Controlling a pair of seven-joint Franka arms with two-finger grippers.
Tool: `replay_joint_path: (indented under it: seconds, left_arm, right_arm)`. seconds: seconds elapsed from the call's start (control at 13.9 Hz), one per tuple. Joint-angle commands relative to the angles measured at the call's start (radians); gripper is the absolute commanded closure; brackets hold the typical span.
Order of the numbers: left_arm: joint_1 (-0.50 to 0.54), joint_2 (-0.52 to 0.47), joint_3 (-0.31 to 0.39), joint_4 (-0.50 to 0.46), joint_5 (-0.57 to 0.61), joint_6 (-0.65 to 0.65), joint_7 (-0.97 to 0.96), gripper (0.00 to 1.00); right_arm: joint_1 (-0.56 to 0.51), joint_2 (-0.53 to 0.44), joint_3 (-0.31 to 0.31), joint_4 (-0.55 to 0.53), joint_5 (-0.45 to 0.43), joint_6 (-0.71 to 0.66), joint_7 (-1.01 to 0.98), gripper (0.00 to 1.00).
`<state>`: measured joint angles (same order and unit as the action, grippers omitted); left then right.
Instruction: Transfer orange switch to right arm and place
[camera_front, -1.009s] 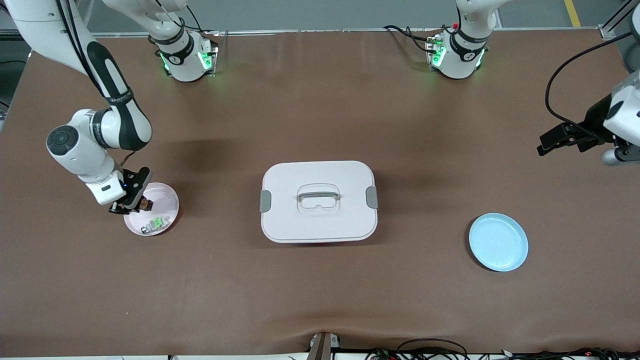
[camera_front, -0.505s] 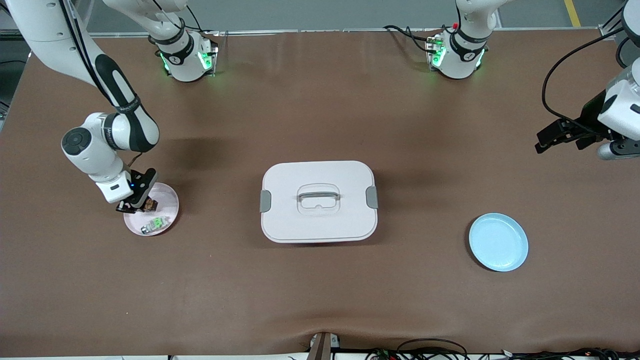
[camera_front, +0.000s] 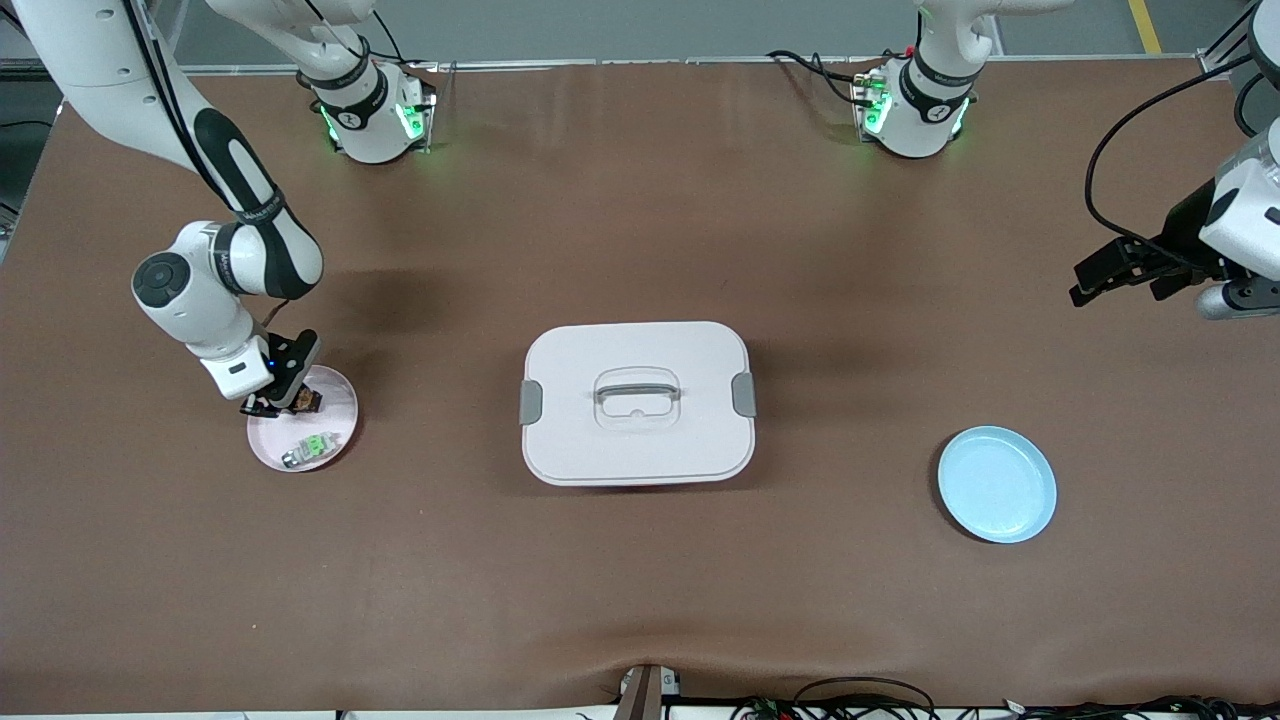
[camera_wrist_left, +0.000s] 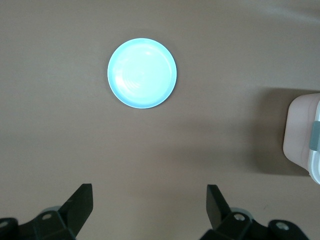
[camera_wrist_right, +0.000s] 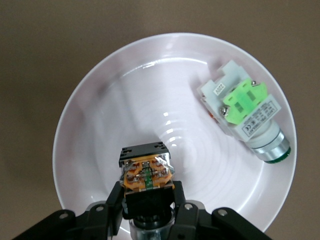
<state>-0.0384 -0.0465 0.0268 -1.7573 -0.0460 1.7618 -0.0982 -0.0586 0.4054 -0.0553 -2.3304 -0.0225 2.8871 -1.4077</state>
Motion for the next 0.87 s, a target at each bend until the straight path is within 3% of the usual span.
replay_joint_path:
  seconds: [0.0,0.07,0.14,0.22,0.58,0.79]
  left_arm:
    - [-0.009,-0.003,0.008,-0.001,0.014,0.001,0.017,0.00]
    - [-0.009,-0.003,0.008,-0.001,0.014,0.002,0.017,0.00]
    - [-0.009,-0.003,0.008,-0.001,0.014,0.002,0.017,0.00]
    - [-0.009,-0.003,0.008,-0.001,0.014,0.001,0.017,0.00]
    - [-0.006,-0.001,0.007,-0.004,0.014,0.001,0.017,0.00]
    - [0.012,0.002,-0.008,-0.002,0.014,0.001,0.017,0.00]
  right_arm:
    - [-0.006,-0.016,0.011,-0.018,-0.019,0.011,-0.011,1.00]
    - [-0.006,-0.014,0.011,-0.018,-0.019,0.009,0.005,1.00]
    - [-0.006,-0.014,0.011,-0.015,-0.017,0.006,0.013,0.74]
    - [-0.007,-0.016,0.011,-0.014,-0.016,0.003,0.016,0.01]
    - [-0.006,-0.028,0.014,-0.010,-0.007,-0.014,0.039,0.00]
    - [0.000,-0.059,0.018,0.049,-0.005,-0.174,0.082,0.00]
